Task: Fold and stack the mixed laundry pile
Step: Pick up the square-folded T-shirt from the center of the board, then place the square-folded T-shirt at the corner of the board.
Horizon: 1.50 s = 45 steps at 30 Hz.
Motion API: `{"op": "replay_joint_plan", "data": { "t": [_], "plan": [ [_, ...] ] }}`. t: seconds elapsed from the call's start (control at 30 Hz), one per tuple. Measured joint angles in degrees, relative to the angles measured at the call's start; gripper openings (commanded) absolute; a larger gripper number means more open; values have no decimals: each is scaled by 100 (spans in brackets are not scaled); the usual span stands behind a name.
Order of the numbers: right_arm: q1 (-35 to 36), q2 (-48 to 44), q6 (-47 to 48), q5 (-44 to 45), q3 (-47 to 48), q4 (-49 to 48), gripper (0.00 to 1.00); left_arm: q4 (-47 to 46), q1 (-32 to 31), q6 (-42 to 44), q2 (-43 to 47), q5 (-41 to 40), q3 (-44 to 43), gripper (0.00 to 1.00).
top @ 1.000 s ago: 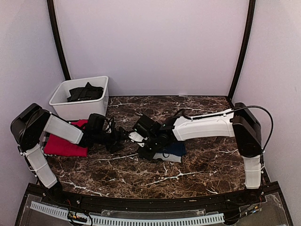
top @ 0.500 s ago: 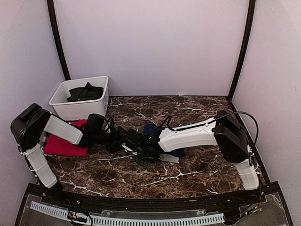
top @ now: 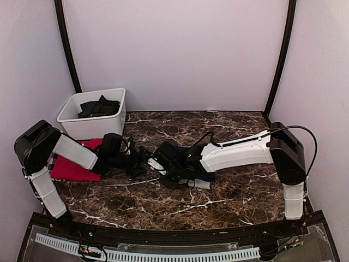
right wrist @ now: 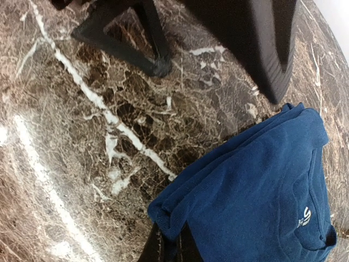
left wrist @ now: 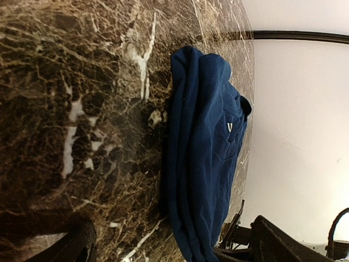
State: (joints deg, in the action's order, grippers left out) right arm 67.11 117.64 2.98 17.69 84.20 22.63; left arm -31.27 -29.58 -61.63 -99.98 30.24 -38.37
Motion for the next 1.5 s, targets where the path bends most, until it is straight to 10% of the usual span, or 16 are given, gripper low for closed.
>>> {"op": "replay_joint_plan", "data": {
  "t": [0.67,0.87,1.0,1.23,1.5],
  "plan": [
    [26,-87,131,-476,44,-341,0,-1036,-686,-1062,-918,208,-404,77],
    [201,-87,144,-483,216,-411,0,-610,-695,-986,-981,254,-588,31],
    [245,-87,109,-496,214,-448,22,-72,-654,-745,-973,284,-588,2],
    [251,-409,-87,-723,9,-616,82,2293,-625,455,-15,-468,-741,0],
    [208,-1617,-306,-1029,-584,-1045,99,4929,-240,1860,1248,-1674,-1180,0]
  ]
}}
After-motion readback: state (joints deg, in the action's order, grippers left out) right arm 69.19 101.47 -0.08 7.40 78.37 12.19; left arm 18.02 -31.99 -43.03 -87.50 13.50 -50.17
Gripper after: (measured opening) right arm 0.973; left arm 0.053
